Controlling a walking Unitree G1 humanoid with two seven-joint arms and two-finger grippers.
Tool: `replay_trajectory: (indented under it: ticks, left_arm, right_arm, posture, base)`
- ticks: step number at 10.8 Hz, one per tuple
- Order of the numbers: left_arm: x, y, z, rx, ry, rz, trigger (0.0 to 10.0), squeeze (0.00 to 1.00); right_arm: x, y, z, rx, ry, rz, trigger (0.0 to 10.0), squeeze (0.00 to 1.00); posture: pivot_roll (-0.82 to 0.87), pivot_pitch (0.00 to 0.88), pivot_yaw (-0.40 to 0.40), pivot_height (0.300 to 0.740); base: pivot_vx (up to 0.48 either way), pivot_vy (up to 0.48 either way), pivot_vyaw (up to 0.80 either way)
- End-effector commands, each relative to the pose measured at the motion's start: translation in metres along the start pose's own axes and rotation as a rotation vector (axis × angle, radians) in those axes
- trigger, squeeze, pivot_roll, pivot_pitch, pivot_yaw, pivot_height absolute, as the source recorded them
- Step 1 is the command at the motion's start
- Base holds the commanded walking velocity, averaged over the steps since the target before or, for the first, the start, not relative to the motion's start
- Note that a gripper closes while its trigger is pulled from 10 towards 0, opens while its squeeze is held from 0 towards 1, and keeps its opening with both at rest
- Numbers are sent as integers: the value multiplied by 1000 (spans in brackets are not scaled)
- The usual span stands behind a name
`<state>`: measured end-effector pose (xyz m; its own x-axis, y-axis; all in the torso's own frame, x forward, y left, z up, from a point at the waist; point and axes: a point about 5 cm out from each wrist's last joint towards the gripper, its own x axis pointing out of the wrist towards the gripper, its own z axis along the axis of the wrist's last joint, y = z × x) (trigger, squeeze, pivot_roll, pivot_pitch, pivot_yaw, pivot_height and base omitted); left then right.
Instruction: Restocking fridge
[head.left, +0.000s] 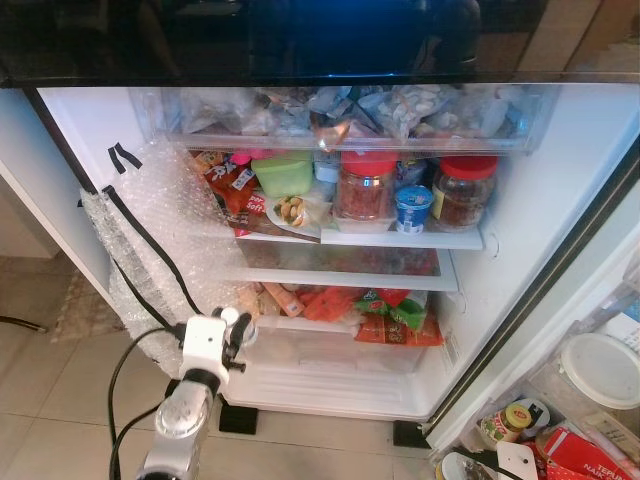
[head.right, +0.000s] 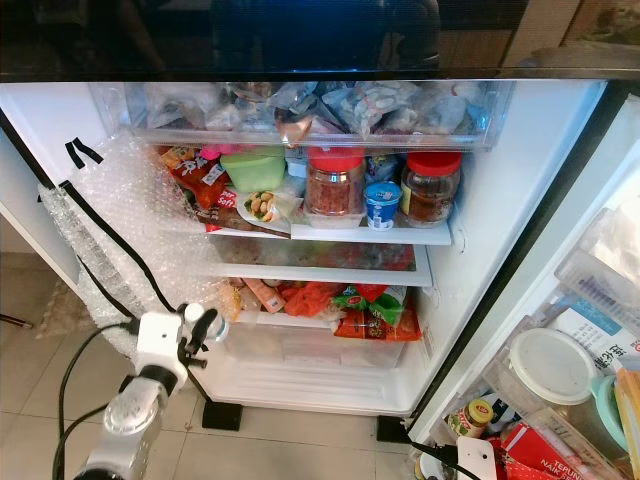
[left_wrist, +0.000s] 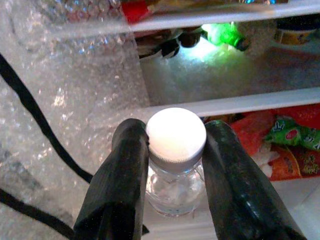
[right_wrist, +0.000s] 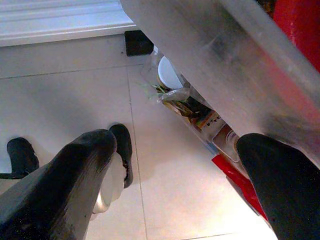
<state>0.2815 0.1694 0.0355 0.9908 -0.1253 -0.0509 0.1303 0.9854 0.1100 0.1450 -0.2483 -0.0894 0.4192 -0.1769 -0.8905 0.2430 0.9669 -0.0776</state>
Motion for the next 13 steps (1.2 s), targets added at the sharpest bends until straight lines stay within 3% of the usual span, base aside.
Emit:
replay_trajectory:
  ticks: [1,7,10,13]
  left_arm:
    - [5,1,9,-3,-37,9,10000,0]
    - [1,-3,14,-2,-75,-6,10000,0]
    - [-13,-13,4,-6,-48,-30,10000,0]
    - [-15,-17,6,-30,-47,-29,10000,0]
  right_arm:
    - [-1,-12,20,-2,-63,-36,10000,0]
    - [-1,-11,9,-23,-42,-18,10000,0]
    - [-2,-14,10,-13,-65,-13,10000,0]
    - [-3,-17,1,-24,-53,-6,10000,0]
  posture:
    - [-67,0,26,740]
    - [-37,0,21,740]
    - [-45,0,21,740]
    - [-37,0,10,740]
  base:
    - [0,0,0]
    - [0,0,0]
    - [0,0,0]
    - [0,0,0]
